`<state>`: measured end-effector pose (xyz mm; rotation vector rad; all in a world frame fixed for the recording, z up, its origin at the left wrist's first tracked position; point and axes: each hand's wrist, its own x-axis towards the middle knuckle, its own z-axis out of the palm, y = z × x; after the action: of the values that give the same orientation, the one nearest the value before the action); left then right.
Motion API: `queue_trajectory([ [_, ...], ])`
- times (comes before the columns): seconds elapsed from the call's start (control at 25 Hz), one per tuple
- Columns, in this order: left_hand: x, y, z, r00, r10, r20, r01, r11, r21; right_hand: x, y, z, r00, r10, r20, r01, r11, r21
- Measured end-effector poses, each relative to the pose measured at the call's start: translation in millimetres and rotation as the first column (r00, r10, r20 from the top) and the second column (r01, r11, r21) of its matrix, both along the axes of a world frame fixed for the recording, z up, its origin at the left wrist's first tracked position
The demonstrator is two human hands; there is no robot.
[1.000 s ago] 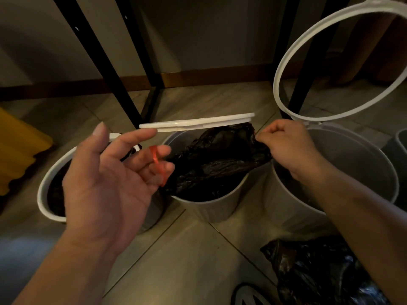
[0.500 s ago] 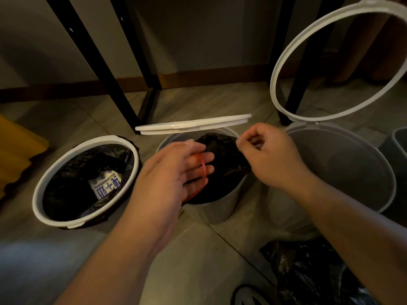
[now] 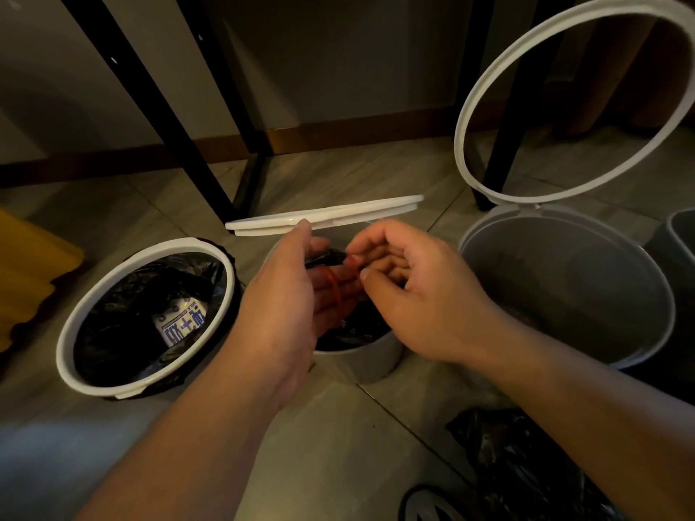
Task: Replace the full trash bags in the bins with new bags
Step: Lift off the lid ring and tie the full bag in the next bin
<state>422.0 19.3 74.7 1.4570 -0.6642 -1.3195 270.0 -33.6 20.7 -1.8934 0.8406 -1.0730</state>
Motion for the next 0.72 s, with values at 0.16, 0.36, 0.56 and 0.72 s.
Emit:
queue_trajectory([
  [0.16, 5, 3, 6, 0.989, -0.006, -0.145, 0.010, 1.000, 0.027, -1, -6, -2, 0.992, 0.096, 0.080, -0.102, 0.993, 0.066],
  [0.36, 12, 7, 4, 0.961, -0.043, -0.275, 0.050, 0.999, 0.019, -1, -6, -8, 0.984, 0.015, 0.178, -0.009, 0.999, -0.033],
  [0.56, 21, 10, 4, 0.961, -0.053, -0.272, 0.047, 0.998, -0.028, -12, -16, -17, 0.988, -0.132, 0.085, 0.137, 0.989, -0.050],
  [0.72, 31, 12, 17, 0.972, -0.137, -0.190, 0.121, 0.988, -0.095, -10, -24, -16, 0.962, 0.205, -0.178, -0.201, 0.979, 0.044],
])
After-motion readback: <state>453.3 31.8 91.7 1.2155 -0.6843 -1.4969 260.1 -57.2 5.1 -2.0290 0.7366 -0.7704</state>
